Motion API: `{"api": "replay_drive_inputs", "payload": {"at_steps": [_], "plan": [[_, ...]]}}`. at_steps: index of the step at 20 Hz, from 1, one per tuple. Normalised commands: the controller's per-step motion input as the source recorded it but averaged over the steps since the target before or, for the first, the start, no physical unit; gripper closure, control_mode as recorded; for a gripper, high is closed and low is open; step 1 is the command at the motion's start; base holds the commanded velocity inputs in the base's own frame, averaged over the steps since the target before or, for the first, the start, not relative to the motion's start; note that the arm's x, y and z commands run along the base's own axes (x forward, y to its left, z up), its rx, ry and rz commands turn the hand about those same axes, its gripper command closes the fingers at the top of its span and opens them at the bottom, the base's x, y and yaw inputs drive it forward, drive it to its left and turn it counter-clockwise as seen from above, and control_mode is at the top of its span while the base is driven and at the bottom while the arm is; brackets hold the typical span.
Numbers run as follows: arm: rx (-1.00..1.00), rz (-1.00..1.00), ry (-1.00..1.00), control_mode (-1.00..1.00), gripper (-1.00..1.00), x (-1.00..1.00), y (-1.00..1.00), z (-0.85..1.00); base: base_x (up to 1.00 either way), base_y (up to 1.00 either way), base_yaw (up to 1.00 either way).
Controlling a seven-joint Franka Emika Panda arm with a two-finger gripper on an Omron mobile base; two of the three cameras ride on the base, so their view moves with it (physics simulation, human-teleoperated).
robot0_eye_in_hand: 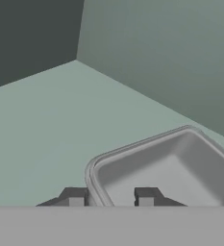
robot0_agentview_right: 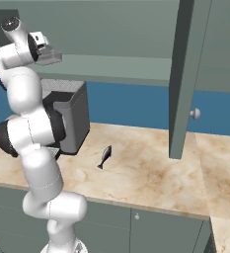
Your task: Retrieve the tupperware from the cabinet, then place the raw meat into the tupperware to avoid contamination.
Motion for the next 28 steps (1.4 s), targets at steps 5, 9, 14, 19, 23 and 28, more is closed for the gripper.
{"api": "replay_drive_inputs", "payload": {"at_steps": [5,9,14,19,23,28], "plan": [[0.00,0.00,0.00,-1.00,1.00,-0.30,0.00,0.00,0.00,0.00,0.00],[0.00,0.00,0.00,-1.00,1.00,-0.37,0.00,0.00,0.00,0.00,0.00],[0.00,0.00,0.00,-1.00,1.00,-0.45,0.00,0.00,0.00,0.00,0.00],[0.00,0.00,0.00,-1.00,1.00,-0.43,-0.04,0.00,0.00,0.00,0.00],[0.00,0.00,0.00,-1.00,1.00,-0.42,-0.19,0.00,0.00,0.00,0.00],[0.00,0.00,0.00,-1.00,1.00,-0.43,-0.33,0.00,0.00,0.00,0.00]]}}
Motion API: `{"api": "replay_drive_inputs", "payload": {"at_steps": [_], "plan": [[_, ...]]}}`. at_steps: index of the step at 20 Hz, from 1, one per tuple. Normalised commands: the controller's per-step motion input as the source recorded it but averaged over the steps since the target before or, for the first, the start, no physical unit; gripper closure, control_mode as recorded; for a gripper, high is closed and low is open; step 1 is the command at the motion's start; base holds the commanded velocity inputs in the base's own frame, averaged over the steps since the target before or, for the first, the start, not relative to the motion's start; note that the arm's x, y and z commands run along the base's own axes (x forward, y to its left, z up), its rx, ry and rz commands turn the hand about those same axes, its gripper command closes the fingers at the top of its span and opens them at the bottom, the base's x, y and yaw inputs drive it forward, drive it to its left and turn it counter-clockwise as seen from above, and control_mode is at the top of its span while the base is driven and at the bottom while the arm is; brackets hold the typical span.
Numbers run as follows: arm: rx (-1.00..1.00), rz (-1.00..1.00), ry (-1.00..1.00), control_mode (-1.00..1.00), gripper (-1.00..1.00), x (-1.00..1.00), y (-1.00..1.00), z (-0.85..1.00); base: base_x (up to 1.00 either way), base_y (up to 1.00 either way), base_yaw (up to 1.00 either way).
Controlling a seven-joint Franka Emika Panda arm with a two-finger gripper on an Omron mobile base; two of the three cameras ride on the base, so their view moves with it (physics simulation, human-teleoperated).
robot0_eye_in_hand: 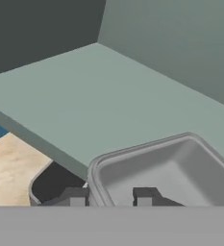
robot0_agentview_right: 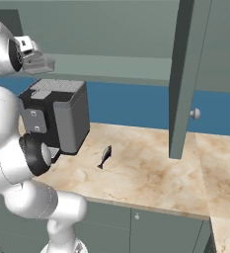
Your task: Retrieve the tupperware from the cabinet, then place the raw meat into the tupperware to avoid contamination.
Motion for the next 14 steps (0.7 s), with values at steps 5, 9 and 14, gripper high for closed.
{"api": "replay_drive_inputs", "payload": {"at_steps": [5,9,14], "plan": [[0.00,0.00,0.00,-1.00,1.00,-0.48,-0.33,0.02,0.00,0.00,0.00],[0.00,0.00,0.00,-1.00,1.00,-0.54,-0.27,0.01,0.00,0.00,0.00],[0.00,-0.01,0.00,-1.00,1.00,-0.58,-0.24,0.03,0.00,0.00,0.00]]}}
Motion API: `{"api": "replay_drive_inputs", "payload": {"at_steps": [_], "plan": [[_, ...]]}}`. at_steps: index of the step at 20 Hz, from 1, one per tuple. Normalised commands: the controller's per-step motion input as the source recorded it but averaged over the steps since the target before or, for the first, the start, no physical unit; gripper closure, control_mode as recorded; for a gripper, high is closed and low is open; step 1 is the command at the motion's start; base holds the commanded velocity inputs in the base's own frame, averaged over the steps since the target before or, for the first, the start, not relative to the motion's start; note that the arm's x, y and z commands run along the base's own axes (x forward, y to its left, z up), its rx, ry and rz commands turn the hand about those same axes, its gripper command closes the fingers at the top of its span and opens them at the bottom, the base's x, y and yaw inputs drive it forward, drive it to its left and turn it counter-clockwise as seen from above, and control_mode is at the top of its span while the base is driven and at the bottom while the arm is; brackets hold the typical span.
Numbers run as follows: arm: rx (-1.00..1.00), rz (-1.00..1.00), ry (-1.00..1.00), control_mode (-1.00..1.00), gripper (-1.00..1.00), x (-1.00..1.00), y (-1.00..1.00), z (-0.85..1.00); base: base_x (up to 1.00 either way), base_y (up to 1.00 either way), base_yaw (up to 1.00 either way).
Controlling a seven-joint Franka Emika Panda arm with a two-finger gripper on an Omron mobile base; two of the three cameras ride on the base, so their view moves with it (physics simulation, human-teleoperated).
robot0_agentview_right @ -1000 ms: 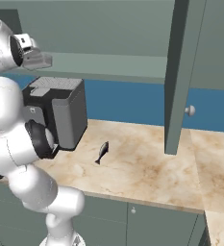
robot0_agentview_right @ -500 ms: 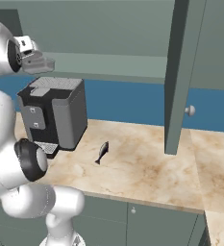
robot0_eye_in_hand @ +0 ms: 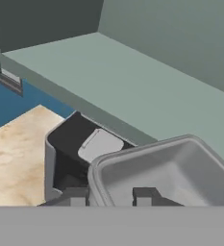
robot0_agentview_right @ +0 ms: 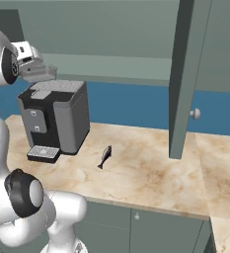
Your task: Retrieve the tupperware from the cabinet, then place the raw meat into the tupperware to avoid contamination.
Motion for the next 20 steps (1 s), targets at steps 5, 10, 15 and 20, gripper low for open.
{"api": "replay_drive_inputs", "payload": {"at_steps": [5,10,15,20], "plan": [[0.00,-0.03,0.00,-1.00,1.00,-0.58,-0.30,0.06,0.00,0.00,0.00],[0.00,-0.05,0.00,-1.00,1.00,-0.58,-0.36,0.05,0.00,0.00,0.00],[0.00,-0.05,0.02,-1.00,1.00,-0.59,-0.35,0.05,0.00,0.00,0.00],[0.00,-0.05,0.02,-1.00,1.00,-0.59,-0.31,0.04,0.00,0.00,0.00]]}}
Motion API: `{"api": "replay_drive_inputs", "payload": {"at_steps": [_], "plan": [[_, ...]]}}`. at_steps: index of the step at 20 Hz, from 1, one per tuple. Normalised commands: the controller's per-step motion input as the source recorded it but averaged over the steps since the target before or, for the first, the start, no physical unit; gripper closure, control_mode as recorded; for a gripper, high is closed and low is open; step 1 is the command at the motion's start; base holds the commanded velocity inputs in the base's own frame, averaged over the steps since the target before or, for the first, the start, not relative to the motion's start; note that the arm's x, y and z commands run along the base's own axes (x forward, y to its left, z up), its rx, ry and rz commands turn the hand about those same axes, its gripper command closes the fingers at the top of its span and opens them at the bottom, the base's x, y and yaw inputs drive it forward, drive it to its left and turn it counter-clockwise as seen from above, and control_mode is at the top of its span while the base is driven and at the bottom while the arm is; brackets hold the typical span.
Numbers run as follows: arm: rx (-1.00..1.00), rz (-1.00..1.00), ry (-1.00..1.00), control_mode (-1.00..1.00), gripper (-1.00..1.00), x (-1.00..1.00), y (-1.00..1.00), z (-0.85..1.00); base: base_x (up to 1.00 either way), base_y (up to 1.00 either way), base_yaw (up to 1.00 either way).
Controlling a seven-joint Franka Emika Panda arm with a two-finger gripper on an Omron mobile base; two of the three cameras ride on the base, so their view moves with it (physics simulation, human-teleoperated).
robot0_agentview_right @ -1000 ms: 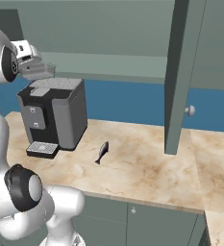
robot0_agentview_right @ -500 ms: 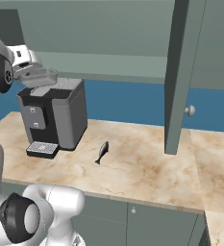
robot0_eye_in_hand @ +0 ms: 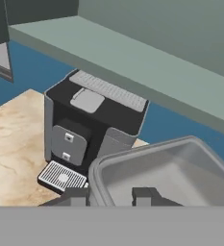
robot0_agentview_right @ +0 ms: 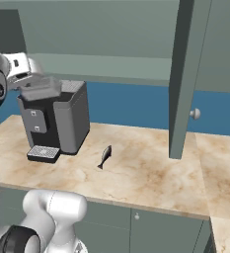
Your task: Retrieve the tupperware from the cabinet, then place the raw meat into the tupperware to avoid contamination.
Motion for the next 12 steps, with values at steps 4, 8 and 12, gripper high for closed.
{"api": "replay_drive_inputs", "payload": {"at_steps": [4,8,12], "plan": [[0.00,-0.05,0.02,-1.00,1.00,-0.58,-0.25,0.00,0.00,0.00,0.00],[0.00,-0.05,0.04,-1.00,1.00,-0.54,-0.18,-0.07,0.00,0.00,0.00],[0.00,-0.05,0.07,-1.00,1.00,-0.50,-0.18,-0.20,0.00,0.00,0.00]]}}
